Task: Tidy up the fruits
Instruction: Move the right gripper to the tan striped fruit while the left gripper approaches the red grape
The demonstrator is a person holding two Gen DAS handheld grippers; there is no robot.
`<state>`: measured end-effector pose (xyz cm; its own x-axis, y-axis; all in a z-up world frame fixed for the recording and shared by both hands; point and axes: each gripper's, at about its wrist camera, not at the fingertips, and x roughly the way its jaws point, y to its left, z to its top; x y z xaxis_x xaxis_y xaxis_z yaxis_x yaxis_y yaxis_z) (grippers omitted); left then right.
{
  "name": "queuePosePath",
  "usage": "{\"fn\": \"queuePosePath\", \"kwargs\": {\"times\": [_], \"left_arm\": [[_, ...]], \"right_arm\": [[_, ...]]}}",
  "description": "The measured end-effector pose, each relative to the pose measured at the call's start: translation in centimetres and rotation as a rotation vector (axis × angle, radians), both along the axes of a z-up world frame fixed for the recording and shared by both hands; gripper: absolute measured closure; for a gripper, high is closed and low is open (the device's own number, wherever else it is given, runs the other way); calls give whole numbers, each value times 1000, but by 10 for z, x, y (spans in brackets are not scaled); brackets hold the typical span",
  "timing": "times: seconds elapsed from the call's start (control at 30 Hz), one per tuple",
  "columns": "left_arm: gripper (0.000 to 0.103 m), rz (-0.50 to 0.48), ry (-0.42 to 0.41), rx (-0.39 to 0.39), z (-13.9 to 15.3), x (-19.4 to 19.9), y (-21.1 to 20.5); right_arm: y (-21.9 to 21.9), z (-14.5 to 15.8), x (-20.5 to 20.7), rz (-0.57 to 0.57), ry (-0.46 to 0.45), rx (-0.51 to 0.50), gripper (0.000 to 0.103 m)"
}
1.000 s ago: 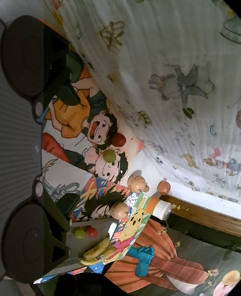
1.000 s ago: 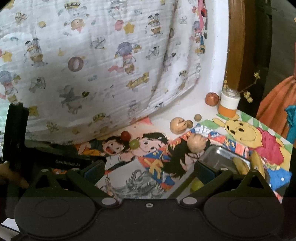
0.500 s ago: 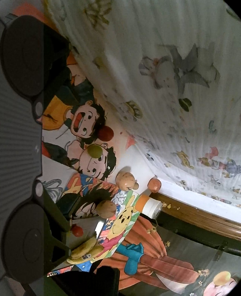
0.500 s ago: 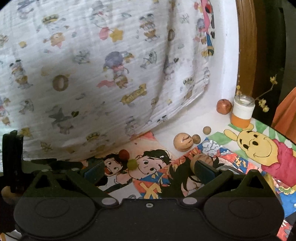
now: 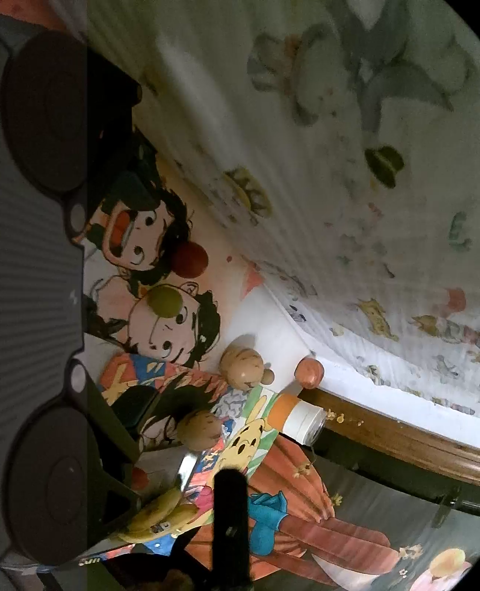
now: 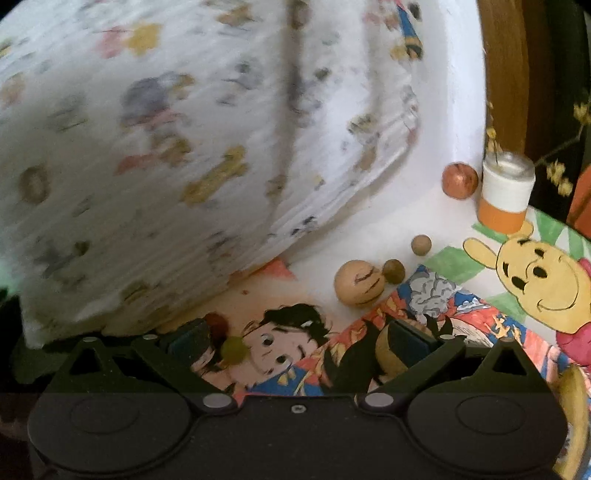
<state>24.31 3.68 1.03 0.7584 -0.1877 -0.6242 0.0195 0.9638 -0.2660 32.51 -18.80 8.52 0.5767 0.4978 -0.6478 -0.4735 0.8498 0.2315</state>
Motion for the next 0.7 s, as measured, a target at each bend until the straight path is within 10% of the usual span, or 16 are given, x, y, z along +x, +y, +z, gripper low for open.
{"fn": "queuePosePath", "kwargs": {"times": [0.7], "left_arm": [[18,252,-6,-126,-28,52,0]], "right_arm": [[24,-54,104,-120,191,-32,9]]}}
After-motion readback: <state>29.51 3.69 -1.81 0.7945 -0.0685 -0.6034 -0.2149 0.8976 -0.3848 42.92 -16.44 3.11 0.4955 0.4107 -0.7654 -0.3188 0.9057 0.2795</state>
